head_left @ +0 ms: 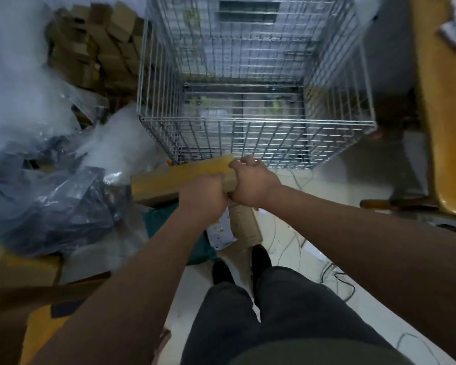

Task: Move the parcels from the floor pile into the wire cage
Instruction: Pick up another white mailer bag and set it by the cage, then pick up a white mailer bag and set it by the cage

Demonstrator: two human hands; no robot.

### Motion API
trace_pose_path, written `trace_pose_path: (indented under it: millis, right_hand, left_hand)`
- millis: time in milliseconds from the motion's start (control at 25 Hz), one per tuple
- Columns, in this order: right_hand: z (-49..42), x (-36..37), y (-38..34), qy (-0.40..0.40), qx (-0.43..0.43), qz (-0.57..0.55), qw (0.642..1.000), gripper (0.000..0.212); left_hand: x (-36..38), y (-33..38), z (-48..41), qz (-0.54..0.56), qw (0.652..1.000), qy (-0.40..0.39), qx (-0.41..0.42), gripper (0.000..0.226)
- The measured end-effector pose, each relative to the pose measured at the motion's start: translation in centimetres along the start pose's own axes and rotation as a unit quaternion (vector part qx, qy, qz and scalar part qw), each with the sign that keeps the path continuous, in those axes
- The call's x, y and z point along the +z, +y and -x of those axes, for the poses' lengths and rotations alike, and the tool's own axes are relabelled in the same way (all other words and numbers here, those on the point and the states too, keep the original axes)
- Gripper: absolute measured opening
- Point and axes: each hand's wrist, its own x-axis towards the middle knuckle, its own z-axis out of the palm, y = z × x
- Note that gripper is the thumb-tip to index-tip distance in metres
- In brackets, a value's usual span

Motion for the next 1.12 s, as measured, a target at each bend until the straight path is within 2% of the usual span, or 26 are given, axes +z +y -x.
trace_pose_path:
  millis: [160, 320, 400, 520, 680, 760, 920, 1120]
  right_hand:
    - [4.1, -4.0, 0.6, 0.017, 0.029, -0.02, 0.999, 0.076]
    - [8.2, -6.5, 2.4, 0.054, 0.069, -0.05, 0.995, 0.069]
    - [10.6, -7.2, 3.7, 0.075, 0.093, -0.073, 0.99, 0.07]
    - [14.5, -8.0, 5.9, 0.115, 0.134, -0.107, 0.978, 0.067]
    - [20.7, -8.6, 10.4, 0.158, 0.222, -0.163, 0.948, 0.071]
    - [23.9, -8.2, 12.8, 0.169, 0.259, -0.184, 0.933, 0.073]
    - [30.5, -6.4, 17.9, 0.207, 0.33, -0.222, 0.894, 0.072]
    - [39.2, -3.1, 24.8, 0.231, 0.397, -0.257, 0.85, 0.071]
  left_hand:
    - [-4.0, 3.7, 1.8, -0.046, 0.997, 0.019, 0.056, 0.036]
    - [-6.2, 7.4, 2.8, -0.093, 0.988, 0.056, 0.11, 0.031]
    - [-6.9, 9.6, 2.7, -0.12, 0.979, 0.073, 0.15, 0.036]
    - [-7.5, 13.4, 2.9, -0.137, 0.965, 0.078, 0.212, 0.043]
    - [-7.8, 20.6, 4.3, -0.145, 0.945, 0.064, 0.287, 0.04]
    - [-7.4, 24.1, 5.3, -0.174, 0.925, 0.064, 0.333, 0.039]
    - [-5.5, 31.6, 7.0, -0.266, 0.856, 0.088, 0.434, 0.036]
    - [-2.1, 42.8, 9.2, -0.285, 0.814, 0.069, 0.501, 0.035]
